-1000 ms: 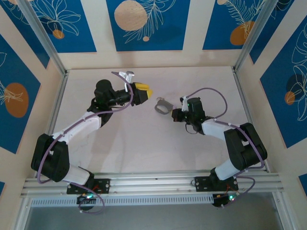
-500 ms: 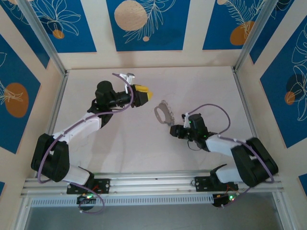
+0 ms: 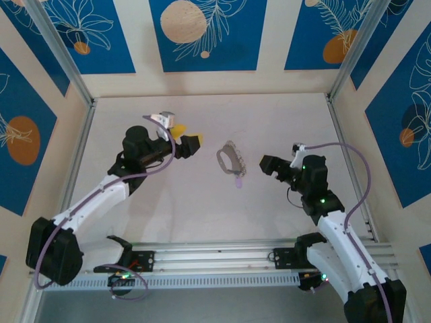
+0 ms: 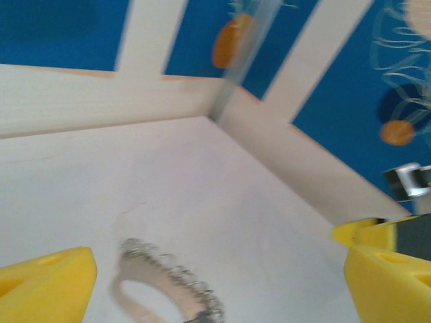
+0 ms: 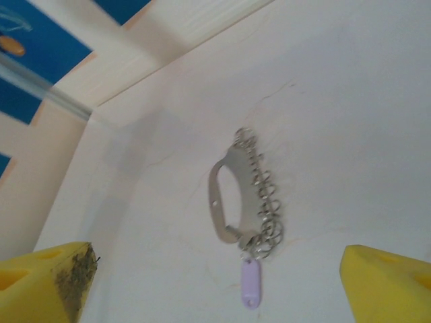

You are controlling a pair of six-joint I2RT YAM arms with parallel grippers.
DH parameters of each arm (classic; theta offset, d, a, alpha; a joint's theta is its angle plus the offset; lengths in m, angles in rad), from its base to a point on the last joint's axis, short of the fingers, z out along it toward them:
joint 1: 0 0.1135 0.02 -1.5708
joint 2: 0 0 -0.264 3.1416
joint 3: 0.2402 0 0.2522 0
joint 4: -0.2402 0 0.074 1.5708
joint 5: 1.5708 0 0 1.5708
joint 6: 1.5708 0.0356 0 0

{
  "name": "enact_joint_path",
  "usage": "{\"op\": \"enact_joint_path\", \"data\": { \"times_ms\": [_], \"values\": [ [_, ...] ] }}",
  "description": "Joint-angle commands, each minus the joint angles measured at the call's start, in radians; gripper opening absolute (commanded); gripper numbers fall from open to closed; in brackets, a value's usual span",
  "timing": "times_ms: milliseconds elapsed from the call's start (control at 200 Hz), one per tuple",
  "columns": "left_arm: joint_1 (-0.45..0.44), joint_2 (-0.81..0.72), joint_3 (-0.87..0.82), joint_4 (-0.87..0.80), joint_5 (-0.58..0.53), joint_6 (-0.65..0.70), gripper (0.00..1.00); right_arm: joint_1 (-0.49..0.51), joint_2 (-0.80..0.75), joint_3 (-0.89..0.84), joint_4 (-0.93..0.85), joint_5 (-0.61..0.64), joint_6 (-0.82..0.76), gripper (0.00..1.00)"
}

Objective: Put the keys on the keyring

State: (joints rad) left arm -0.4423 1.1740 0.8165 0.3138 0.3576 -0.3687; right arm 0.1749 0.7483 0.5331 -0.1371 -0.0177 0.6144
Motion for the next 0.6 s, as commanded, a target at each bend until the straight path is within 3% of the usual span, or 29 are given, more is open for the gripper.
{"op": "enact_joint_path", "data": {
  "times_ms": [0,200,335,460,595],
  "values": [
    [0.011,-0.054,-0.043,-0.102,-0.268,0.154,0.96,-0.058,0.073,0.099,-0.129,0.079,-0.018,0.97],
    [0.036,-0.126,-0.19,0.025,-0.508,0.338,0.97,-0.192,0.251,0.208,-0.139,0.188,0.021,0.99],
    [0.089,-0.136,-0.284,0.127,-0.612,0.392,0.98,-0.246,0.285,0.172,-0.021,0.287,0.025,0.99],
    [0.167,-0.105,-0.337,0.164,-0.638,0.386,0.98,-0.254,0.307,0.134,0.065,0.407,-0.031,0.99],
    [0.219,-0.031,-0.428,0.329,-0.644,0.412,0.99,-0.258,0.351,0.098,0.161,0.468,-0.139,0.99]
  ]
}}
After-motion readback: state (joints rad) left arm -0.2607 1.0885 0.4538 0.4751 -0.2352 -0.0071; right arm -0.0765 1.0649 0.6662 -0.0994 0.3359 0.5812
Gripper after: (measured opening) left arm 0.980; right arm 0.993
